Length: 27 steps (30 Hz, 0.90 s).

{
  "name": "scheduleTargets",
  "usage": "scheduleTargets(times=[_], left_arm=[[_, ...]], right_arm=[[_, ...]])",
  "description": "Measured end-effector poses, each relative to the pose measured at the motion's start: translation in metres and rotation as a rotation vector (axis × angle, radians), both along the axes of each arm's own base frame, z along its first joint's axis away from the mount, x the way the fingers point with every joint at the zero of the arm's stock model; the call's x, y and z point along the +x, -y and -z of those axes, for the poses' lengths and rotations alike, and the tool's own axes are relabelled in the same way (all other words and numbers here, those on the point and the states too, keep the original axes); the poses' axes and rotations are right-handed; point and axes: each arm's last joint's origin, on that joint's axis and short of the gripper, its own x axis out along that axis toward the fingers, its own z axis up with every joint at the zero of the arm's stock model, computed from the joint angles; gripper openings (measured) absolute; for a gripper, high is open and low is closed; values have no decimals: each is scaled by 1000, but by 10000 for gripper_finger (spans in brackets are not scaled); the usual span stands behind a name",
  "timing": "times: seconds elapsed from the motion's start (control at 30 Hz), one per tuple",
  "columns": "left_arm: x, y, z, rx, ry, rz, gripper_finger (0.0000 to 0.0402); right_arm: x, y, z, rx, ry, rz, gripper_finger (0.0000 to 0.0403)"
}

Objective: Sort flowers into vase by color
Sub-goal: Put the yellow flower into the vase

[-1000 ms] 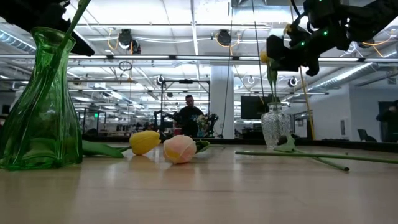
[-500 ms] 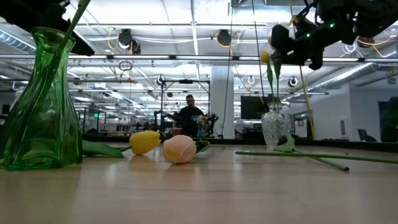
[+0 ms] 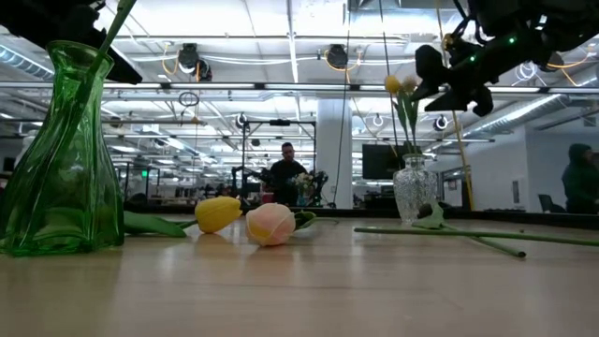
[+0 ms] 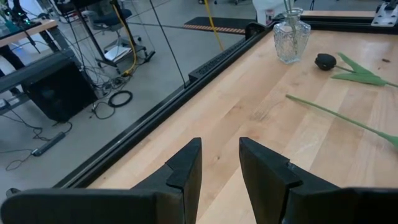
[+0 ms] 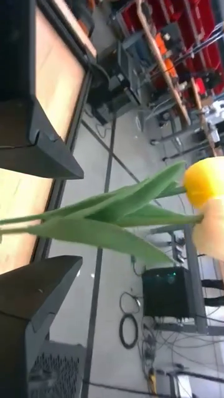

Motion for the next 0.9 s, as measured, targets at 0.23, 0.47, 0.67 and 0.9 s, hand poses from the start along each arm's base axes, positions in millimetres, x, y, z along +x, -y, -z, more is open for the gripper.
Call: scheduleTargets(times=[0.23,0.47,0.67,0.9], left_arm=[[0,0,0,-1,0,0,116],[0,0,0,-3,-1,3,116],[0,0,0,-3,-1,4,116],[0,0,0,-5,2,3,116]], right_arm=[[-7,-4,-17,-33,15,-2,201],[-20,-11,-47,62,-11,17,201],[-31,-22,-53,359,-31,-11,200],[-38,-40,-31,819,-11,1,200]])
